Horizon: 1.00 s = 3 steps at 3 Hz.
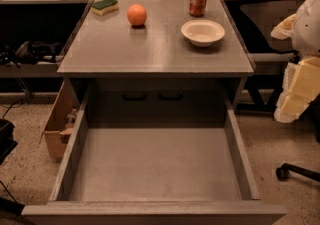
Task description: Place orange into top drawer
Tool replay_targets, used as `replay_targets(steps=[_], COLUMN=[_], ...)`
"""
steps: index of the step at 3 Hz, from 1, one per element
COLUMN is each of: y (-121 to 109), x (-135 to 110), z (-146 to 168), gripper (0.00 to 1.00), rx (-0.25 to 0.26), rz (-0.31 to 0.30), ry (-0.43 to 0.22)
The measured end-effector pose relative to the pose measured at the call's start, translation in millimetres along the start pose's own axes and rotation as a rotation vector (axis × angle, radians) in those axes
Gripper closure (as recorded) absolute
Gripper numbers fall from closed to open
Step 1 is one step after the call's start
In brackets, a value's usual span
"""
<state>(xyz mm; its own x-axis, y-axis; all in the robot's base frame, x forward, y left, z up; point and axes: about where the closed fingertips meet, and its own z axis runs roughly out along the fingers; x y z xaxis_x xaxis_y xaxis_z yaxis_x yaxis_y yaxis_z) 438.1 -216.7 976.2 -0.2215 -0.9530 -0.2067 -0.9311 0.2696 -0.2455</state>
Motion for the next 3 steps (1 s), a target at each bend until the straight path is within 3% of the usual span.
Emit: replay_targets(steps=[1, 2, 3], y=[0, -19, -93], x=[0, -11, -62], z=[0, 16, 64], gripper=[0.00, 0.00, 0.00], rx=[0.000, 0.017, 0.057], rz=[0.000, -0.022, -0.055], ry=[0.000, -0.060, -0.254])
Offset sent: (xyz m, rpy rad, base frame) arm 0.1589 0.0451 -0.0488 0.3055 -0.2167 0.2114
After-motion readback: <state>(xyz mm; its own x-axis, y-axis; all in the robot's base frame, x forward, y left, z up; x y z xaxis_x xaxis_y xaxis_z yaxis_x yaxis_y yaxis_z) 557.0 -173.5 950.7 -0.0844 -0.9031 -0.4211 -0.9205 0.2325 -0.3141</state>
